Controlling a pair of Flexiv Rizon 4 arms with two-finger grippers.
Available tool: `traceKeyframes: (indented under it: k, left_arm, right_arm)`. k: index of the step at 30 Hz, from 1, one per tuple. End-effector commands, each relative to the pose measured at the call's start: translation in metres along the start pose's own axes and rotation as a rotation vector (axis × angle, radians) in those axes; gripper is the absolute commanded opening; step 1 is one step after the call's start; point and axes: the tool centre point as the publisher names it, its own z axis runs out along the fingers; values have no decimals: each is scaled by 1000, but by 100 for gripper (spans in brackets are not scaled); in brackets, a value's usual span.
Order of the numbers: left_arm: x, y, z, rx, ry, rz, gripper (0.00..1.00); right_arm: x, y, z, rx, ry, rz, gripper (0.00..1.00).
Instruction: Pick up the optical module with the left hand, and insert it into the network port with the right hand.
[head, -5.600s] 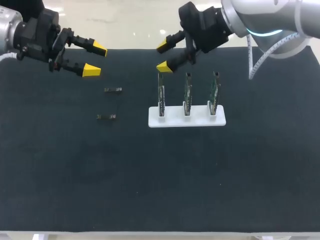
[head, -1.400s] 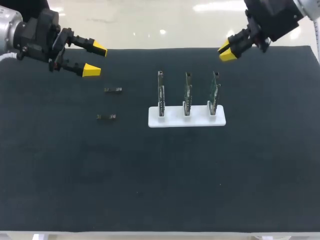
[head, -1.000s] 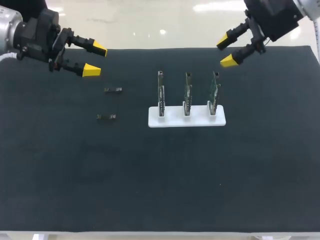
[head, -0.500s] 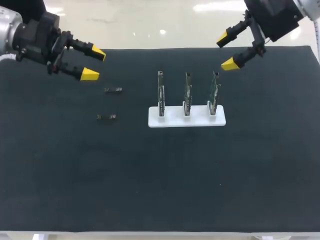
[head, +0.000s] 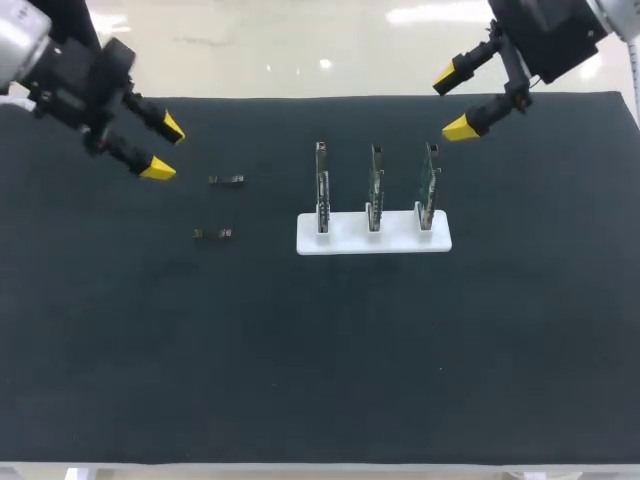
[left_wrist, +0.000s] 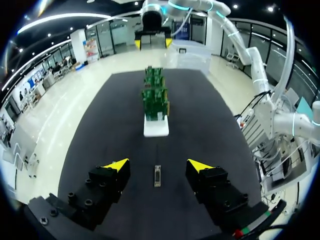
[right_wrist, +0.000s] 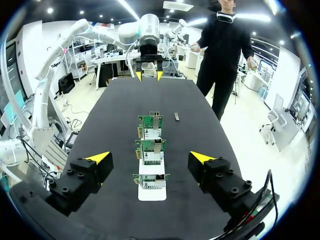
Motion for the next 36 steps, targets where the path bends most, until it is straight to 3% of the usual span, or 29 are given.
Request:
traceKeyframes:
  k: [1, 4, 6, 10, 17, 21, 36]
  left_arm:
    - [8, 8, 13, -23, 278, 2, 100]
    - [17, 8, 21, -21, 376, 3, 100]
    - [21, 8, 24, -28, 391, 30, 100]
    - [28, 8, 32, -17, 496, 13, 100]
    - [36, 10, 43, -33, 509, 31, 100]
    - [41, 9, 46, 8, 551, 16, 100]
    - [62, 16, 67, -4, 565, -4, 100]
  right_arm:
    - [0, 0, 0, 1, 0, 0, 100]
    - [0, 0, 0, 1, 0, 0, 100]
    - [0, 0, 0, 1, 0, 0, 100]
    - [0, 0, 0, 1, 0, 0, 100]
    - [0, 0, 0, 1, 0, 0, 100]
    - [0, 0, 0, 1, 0, 0, 100]
    - [0, 0, 0, 1, 0, 0, 100]
